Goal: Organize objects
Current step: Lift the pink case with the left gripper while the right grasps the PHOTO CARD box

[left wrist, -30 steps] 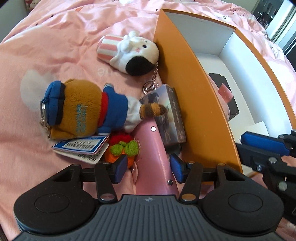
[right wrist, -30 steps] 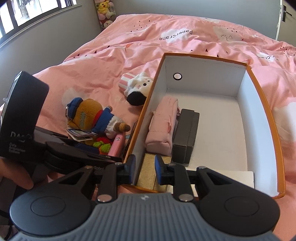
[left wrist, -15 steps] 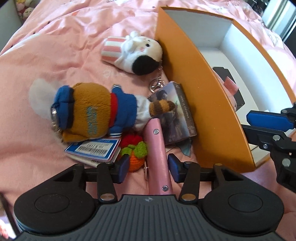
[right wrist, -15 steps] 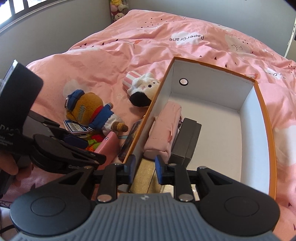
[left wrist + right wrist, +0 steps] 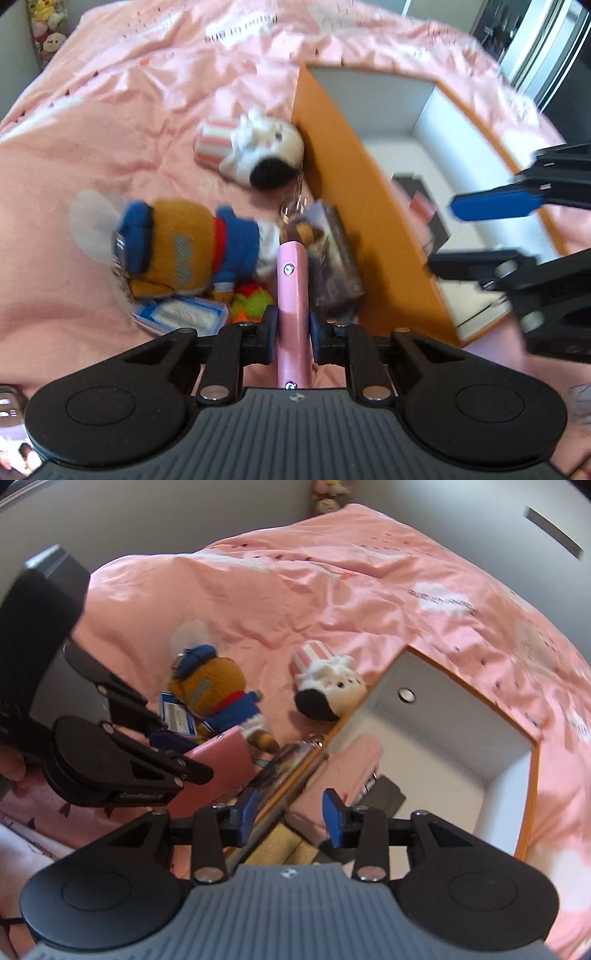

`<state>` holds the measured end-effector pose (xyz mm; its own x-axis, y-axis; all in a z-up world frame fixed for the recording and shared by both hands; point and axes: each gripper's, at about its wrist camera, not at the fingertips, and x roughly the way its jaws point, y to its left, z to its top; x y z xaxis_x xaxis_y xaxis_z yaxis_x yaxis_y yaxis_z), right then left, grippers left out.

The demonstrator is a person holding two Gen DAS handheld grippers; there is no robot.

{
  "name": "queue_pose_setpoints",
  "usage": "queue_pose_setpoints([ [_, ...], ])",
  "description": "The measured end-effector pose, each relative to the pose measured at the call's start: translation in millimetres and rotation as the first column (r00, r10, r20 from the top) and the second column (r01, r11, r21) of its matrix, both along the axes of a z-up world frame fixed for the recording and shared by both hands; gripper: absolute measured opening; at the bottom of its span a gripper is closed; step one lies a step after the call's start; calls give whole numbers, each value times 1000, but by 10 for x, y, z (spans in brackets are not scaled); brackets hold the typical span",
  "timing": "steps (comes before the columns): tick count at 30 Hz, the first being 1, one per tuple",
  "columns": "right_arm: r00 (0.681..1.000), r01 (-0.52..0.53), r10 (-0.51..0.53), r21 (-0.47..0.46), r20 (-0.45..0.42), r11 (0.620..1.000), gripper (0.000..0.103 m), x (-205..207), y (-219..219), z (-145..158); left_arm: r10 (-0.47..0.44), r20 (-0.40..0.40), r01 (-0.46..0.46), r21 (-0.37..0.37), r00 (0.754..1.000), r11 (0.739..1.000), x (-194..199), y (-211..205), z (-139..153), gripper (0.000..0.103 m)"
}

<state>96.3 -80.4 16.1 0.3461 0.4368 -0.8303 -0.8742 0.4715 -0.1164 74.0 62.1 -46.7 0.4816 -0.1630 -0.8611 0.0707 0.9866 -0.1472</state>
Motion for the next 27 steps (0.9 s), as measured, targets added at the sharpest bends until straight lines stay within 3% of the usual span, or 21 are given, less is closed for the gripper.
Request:
queue_pose_setpoints([
  [5, 972, -235, 237, -90, 5, 968, 68, 58, 246, 21, 33, 69, -28, -66, 997, 997, -7, 124, 256, 19],
  [9, 909, -401, 415, -217, 22, 890, 79, 103, 496, -98, 64, 121, -55, -82, 991, 995, -12, 212, 415, 19],
  [14, 844, -515, 535, -337, -38, 789, 95, 191, 791, -330, 117, 125, -110, -61, 985, 992, 54, 366, 398, 19],
  [23, 747, -619, 645, -520, -160, 589, 99, 280, 1154, -813, 156, 100, -143, -123, 983, 982, 96, 565, 251, 20],
  [27, 725, -637, 655, -567, -211, 523, 99, 308, 1222, -1024, 165, 99, -150, -145, 981, 978, 97, 604, 217, 20],
])
